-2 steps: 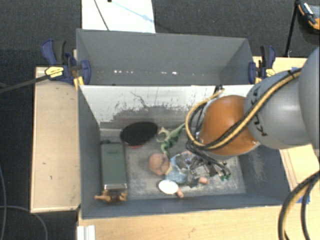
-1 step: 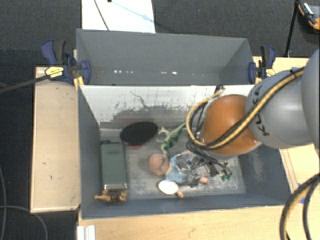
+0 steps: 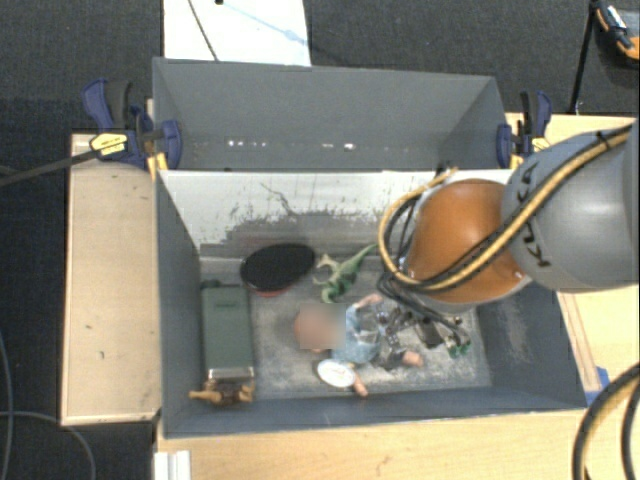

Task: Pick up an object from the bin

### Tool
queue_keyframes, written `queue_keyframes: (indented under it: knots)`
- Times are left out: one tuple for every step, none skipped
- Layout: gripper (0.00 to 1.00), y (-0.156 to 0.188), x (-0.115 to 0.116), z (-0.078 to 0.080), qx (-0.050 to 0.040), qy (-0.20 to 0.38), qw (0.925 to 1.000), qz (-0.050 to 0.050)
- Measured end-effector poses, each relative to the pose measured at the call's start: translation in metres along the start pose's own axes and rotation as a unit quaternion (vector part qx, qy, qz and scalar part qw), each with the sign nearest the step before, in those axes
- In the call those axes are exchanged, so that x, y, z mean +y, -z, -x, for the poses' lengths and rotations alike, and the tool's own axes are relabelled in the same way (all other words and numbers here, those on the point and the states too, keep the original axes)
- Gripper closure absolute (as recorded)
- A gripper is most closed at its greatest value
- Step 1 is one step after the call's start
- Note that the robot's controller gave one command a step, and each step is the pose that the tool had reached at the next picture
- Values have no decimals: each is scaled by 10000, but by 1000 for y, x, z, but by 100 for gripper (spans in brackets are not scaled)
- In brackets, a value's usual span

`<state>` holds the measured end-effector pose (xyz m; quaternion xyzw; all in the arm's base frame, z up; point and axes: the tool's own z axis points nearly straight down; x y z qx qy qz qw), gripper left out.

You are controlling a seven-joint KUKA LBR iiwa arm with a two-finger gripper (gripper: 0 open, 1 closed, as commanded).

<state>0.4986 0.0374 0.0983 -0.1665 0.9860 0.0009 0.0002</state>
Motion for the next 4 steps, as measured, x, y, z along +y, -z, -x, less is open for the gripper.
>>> queue_keyframes:
  knots:
    - [100,20,0,1,-17,-1,10000,-10]
    - [100,28,-1,2,-29,-3,10000,-16]
    - [100,32,-1,2,-19,-7,10000,-13]
    - [100,37,-1,1,1,-12,10000,-8]
